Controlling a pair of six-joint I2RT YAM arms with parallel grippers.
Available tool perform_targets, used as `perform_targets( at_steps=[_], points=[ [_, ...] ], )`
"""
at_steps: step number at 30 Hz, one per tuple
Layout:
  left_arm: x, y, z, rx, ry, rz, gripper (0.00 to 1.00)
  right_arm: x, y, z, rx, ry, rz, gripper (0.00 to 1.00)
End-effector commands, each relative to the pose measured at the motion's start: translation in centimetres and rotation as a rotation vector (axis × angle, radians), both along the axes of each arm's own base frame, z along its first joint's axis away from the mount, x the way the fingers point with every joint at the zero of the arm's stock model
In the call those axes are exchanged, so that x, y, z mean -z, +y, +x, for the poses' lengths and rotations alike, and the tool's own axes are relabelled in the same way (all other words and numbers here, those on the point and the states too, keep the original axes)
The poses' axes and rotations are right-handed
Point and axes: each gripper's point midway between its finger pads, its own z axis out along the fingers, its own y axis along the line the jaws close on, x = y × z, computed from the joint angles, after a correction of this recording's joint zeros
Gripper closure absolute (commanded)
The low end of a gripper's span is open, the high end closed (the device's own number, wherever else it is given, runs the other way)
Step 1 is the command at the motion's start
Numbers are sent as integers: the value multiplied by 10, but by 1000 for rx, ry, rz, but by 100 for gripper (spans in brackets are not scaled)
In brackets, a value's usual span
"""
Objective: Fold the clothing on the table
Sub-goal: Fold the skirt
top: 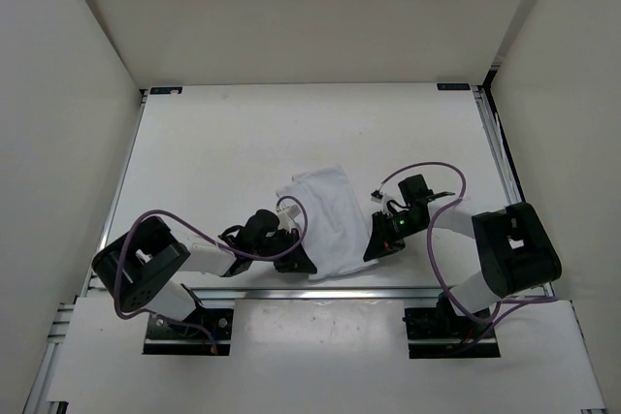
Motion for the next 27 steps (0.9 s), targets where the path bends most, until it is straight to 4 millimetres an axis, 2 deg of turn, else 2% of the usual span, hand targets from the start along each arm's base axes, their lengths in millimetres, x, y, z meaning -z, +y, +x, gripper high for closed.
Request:
perform_targets(
  at_steps=[1,2,6,12,19,23,27],
  points=[
    [-8,-5,3,4,-22,-25,100,-7,-1,5,11,-31,23,96],
    [-9,-4,6,-6,-28,-25,100,-9,0,8,11,-46,29,100],
    [-17,-1,9,-21,-41,-27,100,-26,-2,5,13,-46,94,99],
    [-37,10,11,-47,-51,-55,100,-56,14,-12,-121,-81,230,99],
    [-56,21,12,-100,-44,-105,100,-94,24,-8,-191,-203,373,100],
    [-56,28,13,-121,-39,-99,100,-98,19,0,-146,-229,381,100],
    [-64,28,16,-121,-53,-108,100,-105,18,4,-137,-243,383,100]
  ],
)
